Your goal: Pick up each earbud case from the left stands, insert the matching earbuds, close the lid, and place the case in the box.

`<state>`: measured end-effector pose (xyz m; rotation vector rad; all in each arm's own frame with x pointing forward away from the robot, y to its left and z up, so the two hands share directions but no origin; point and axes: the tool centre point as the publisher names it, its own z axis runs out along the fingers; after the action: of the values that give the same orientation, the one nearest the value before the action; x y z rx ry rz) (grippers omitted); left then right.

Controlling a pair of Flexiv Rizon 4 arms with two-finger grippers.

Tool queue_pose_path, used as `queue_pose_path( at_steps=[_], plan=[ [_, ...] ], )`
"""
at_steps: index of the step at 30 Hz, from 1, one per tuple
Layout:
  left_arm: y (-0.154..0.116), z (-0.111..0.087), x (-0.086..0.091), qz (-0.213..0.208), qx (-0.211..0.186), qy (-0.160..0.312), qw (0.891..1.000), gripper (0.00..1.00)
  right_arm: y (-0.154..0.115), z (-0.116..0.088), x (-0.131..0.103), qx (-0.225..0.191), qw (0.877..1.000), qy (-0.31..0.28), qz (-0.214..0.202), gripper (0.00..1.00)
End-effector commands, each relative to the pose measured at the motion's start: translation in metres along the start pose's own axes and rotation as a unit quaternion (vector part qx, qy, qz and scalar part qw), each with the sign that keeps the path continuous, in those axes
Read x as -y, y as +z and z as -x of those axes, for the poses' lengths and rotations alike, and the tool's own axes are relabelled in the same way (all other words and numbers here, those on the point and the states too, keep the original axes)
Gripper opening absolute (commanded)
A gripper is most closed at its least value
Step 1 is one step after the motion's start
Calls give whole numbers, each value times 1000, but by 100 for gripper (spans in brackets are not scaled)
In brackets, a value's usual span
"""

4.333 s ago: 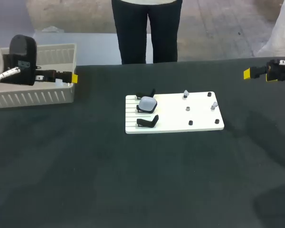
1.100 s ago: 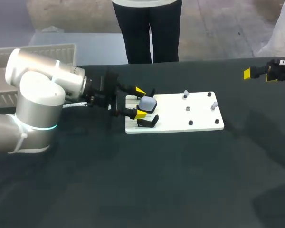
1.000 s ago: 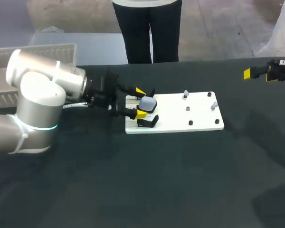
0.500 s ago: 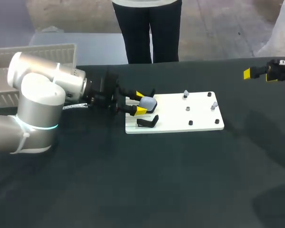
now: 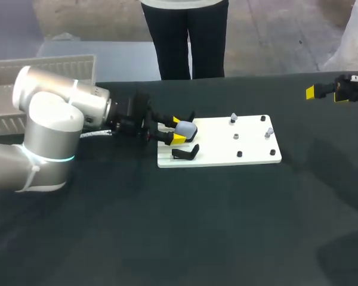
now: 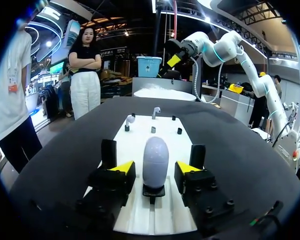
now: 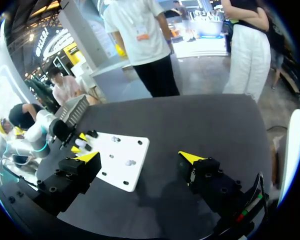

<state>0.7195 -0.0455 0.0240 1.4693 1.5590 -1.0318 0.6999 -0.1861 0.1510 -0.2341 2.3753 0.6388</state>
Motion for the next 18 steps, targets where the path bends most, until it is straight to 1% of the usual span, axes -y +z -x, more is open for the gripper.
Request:
queue_pose_path(
  at_steps=[1,8,11,13,14,18],
  plan=[
    [2,-1,-3,-3,2,0,1000,50,0,0,0,0,1000,0,0,100],
    [4,-1,-2,-8,7,-1,1000,47,0,0,0,0,1000,0,0,100],
    [5,-1,-2,-11,7,0,1000,44,0,0,0,0,1000,0,0,100],
    [6,-1,-2,-12,8,0,1000,33,0,0,0,0,1000,0,0,100],
    [6,-1,-2,-12,8,0,1000,31,0,0,0,0,1000,0,0,100],
    [6,-2,-2,-15,9,-1,1000,25,0,0,0,0,1000,0,0,100]
  ],
)
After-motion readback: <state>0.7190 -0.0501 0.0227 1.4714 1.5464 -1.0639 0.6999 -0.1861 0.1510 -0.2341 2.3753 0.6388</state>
